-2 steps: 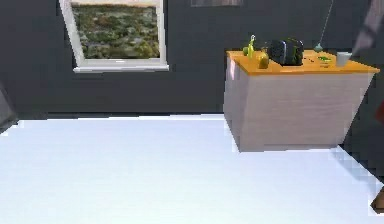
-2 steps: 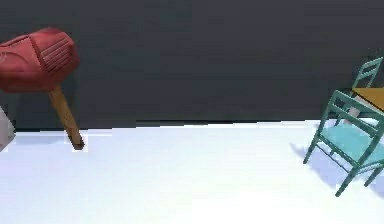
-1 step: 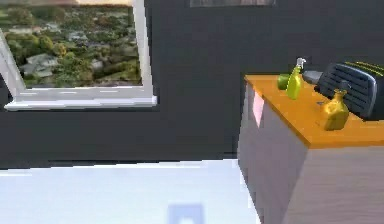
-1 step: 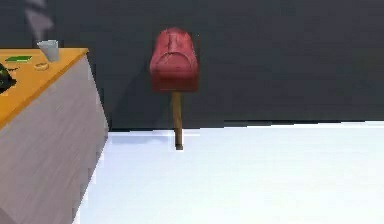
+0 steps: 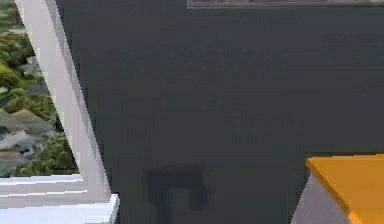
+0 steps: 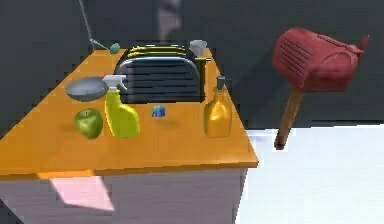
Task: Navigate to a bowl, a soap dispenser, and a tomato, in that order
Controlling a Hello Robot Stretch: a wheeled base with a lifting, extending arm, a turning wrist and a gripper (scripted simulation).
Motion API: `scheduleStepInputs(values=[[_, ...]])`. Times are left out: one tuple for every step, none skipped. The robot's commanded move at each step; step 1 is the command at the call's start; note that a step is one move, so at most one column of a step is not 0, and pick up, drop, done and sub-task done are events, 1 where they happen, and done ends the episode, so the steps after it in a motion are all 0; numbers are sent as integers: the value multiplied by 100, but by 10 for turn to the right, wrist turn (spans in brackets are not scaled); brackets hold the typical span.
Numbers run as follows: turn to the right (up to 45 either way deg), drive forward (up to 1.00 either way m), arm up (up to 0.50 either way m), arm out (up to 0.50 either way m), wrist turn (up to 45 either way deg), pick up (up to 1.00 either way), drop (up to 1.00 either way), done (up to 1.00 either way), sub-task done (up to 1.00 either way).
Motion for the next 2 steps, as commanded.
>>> scheduleStepInputs(values=[[450,0,0,0,0,0,0,0,0],[180,0,0,0,0,0,0,0,0]])
